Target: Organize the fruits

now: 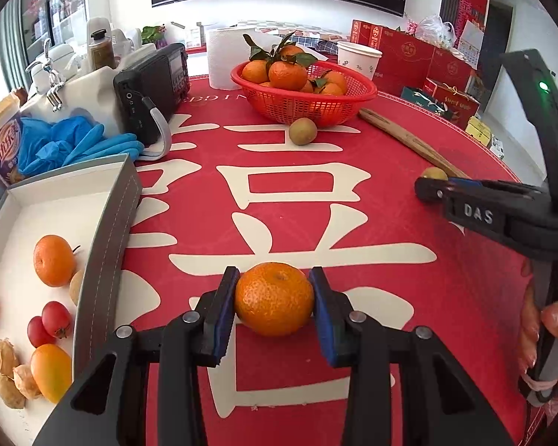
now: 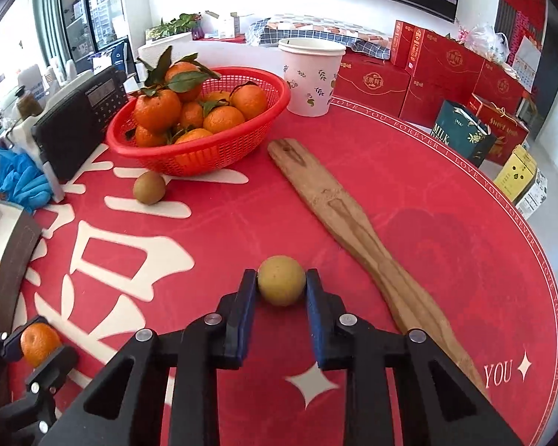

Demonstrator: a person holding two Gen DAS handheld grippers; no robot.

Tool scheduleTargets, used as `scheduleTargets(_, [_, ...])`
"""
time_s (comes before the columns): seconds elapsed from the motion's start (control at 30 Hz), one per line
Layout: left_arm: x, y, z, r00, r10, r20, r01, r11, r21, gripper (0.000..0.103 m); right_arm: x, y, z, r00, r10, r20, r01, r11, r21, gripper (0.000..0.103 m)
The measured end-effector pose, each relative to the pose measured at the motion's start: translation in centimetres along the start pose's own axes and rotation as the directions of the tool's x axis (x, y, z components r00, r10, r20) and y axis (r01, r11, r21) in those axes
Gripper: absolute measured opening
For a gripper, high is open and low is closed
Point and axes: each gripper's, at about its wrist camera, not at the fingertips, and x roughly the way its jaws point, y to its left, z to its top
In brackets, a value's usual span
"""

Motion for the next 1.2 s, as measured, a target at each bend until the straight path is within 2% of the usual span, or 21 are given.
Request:
scheduleTargets(0.13, [-1.3, -0.4, -1.8, 1.0, -0.001, 0.002, 0.001, 1.0, 0.028, 0.042, -3.1, 0.0, -4.5, 0.997, 0.072, -0.015, -0.072, 0.997, 0.032, 0.027])
scheduleTargets(0.3, [-2.4, -1.1, -3.3, 1.0, 0.006, 0.013, -0.006, 0.999, 0.043, 0.044, -4.8, 1.0, -8.0, 0.998, 0.05, 0.044, -0.051, 0.998, 0.021, 0.027])
scheduleTargets(0.4, [-2.4, -1.0, -3.3, 1.0, -0.006, 0.012, 0.006, 1.0, 0.031, 0.047, -4.8, 1.8, -8.2, 0.998, 0.03, 0.053, -0.029, 0.999, -0.021, 0.027])
scheduleTargets(0.53, [-2.4, -1.3, -3.3, 1.0, 0.004, 0.01, -0.005, 0.999, 0.04, 0.05, -4.5, 1.8, -7.9, 0.998, 0.033, 0.051, -0.032, 0.999, -0.015, 0.027])
scheduleTargets(1.2, [-2.4, -1.4, -3.3, 1.0, 0.004, 0.01, -0.004, 0.999, 0.042, 0.052, -4.4, 1.6, -8.1, 0.998, 0.021, 0.053, -0.02, 1.0, -0.024, 0.027])
